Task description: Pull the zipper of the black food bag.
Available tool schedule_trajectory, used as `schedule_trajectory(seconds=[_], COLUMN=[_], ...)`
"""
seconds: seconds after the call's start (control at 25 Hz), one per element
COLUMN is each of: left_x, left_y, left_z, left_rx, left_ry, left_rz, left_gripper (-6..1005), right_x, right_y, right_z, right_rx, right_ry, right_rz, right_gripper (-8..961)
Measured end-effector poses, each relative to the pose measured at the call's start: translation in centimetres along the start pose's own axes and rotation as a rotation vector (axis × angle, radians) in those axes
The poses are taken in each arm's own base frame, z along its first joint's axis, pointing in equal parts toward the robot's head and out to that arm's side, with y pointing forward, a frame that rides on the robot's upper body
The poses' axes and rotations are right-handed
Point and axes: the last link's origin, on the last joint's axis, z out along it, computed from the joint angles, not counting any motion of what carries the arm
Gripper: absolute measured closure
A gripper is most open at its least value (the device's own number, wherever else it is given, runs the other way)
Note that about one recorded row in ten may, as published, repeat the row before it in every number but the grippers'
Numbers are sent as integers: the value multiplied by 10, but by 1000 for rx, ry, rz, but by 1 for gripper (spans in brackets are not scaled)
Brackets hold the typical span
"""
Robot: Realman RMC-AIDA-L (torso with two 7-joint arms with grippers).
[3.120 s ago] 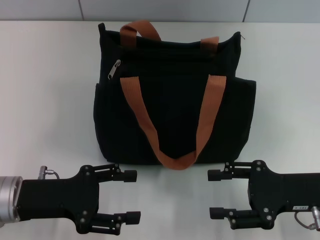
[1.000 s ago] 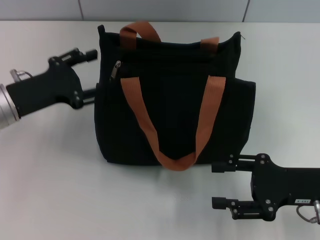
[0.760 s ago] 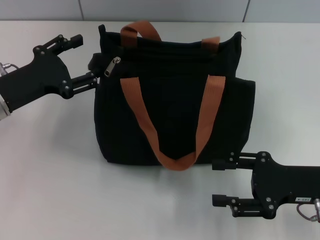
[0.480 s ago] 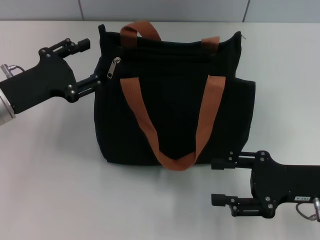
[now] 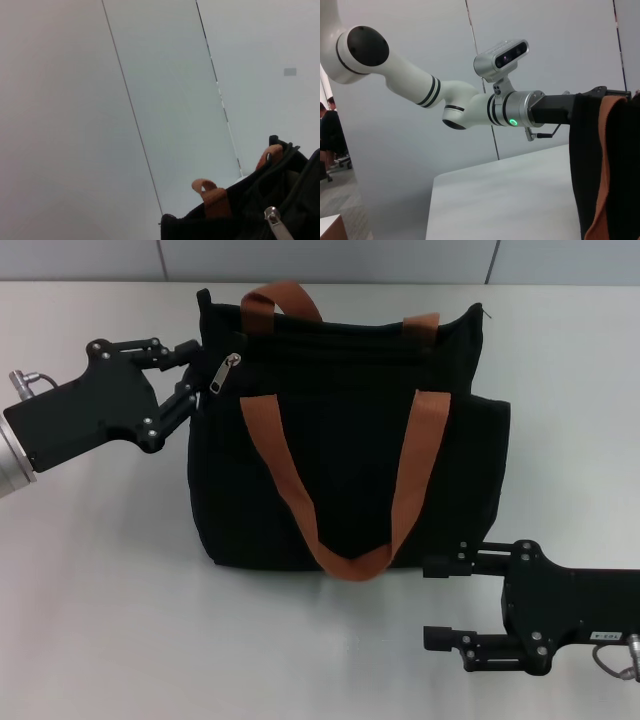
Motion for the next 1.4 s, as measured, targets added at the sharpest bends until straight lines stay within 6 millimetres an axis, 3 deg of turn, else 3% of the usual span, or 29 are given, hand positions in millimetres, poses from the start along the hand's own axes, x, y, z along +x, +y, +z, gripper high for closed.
schedule_trajectory(seconds=[0.24,0.4,0.56,0.8,0.96,1.4], left_x=[0,2,4,5,5,8], left_y=[1,4,7,12,14,17], left_z=[-2,-4,-7,-7,-6,-5], left_rx=[-5,-12,-12,0,2,23], left_ry=[6,22,44,72,85,125], left_rz=[-2,-5,-6,28,38,72], left_gripper=[765,941,958,974,973,970], right_x=[-4,-24,-51,-91,-123,-161], right_y=[4,14,12,-20,-46,-89], right_z=[1,-5,-14,-11,5,47], right_rx=[-30,-91,-128,-162,-190,-105], right_ry=[-30,-167,-313,-334,-245,-20], right_rz=[0,-5,57,293,451,619], right_gripper=[320,323,326,330,332,340])
